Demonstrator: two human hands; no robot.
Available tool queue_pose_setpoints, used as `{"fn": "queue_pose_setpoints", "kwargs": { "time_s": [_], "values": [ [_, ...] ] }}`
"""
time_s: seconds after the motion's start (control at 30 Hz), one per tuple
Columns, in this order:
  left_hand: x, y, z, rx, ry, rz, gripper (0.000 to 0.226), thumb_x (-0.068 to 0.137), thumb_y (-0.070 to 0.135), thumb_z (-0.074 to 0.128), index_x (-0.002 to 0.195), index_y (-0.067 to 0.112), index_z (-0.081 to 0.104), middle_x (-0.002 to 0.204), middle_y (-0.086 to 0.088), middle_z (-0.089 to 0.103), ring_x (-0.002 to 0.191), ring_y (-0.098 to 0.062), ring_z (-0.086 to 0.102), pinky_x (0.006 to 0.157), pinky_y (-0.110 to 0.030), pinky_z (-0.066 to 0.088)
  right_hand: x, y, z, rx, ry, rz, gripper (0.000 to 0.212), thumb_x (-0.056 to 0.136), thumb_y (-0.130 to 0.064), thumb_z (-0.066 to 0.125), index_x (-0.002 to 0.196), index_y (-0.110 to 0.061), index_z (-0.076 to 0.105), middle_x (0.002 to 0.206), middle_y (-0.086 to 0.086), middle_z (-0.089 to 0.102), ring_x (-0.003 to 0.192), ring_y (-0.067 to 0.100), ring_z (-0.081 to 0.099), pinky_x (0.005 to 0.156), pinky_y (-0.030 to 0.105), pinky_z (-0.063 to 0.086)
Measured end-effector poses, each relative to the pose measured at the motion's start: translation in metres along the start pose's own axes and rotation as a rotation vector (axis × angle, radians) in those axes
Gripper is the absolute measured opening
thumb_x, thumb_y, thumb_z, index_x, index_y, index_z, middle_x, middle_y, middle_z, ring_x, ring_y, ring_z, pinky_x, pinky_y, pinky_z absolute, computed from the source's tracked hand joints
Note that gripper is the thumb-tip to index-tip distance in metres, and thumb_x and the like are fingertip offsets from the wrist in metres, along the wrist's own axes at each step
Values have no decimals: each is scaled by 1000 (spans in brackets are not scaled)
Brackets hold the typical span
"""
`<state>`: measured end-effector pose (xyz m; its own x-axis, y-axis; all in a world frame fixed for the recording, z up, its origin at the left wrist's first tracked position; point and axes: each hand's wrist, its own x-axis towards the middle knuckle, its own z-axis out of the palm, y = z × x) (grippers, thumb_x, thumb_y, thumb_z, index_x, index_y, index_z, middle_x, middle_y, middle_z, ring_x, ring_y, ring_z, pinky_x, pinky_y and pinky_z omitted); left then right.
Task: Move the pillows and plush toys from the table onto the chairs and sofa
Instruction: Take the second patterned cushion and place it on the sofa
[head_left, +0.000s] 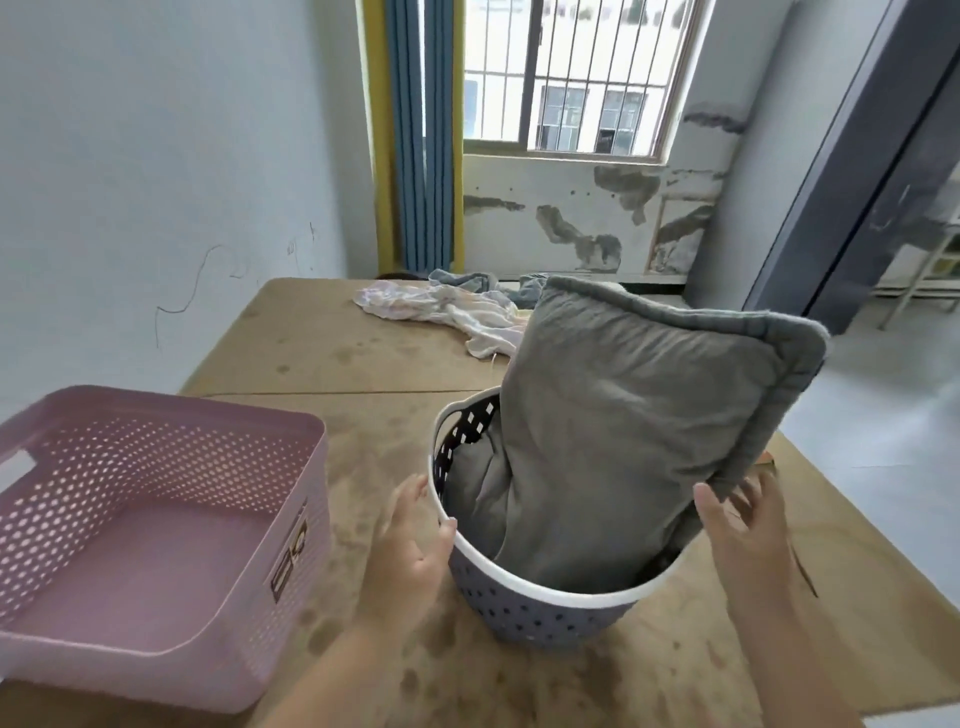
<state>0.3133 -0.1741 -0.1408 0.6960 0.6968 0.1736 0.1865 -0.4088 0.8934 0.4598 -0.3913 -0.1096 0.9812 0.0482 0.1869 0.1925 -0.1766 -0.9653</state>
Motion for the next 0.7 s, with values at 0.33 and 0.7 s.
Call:
{"fn": "queue_pose_setpoints", "kwargs": {
  "time_s": [0.33,0.7],
  "values": [
    [50,-13,26,125,-219,-158,56,95,4,32,144,5,4,155,-10,4,142,-19,11,113,-23,13,34,-23,38,-260,159,126,59,76,-20,69,119,3,37,117,26,56,107,42,51,92,45,39],
    [51,-11,11,167,-211,-152,58,93,3,31,145,10,7,154,-7,11,138,-20,24,105,-24,29,29,-59,67,-49,144,-67,27,83,-9,59,104,-8,43,102,9,50,93,22,48,77,32,34]
  ]
}}
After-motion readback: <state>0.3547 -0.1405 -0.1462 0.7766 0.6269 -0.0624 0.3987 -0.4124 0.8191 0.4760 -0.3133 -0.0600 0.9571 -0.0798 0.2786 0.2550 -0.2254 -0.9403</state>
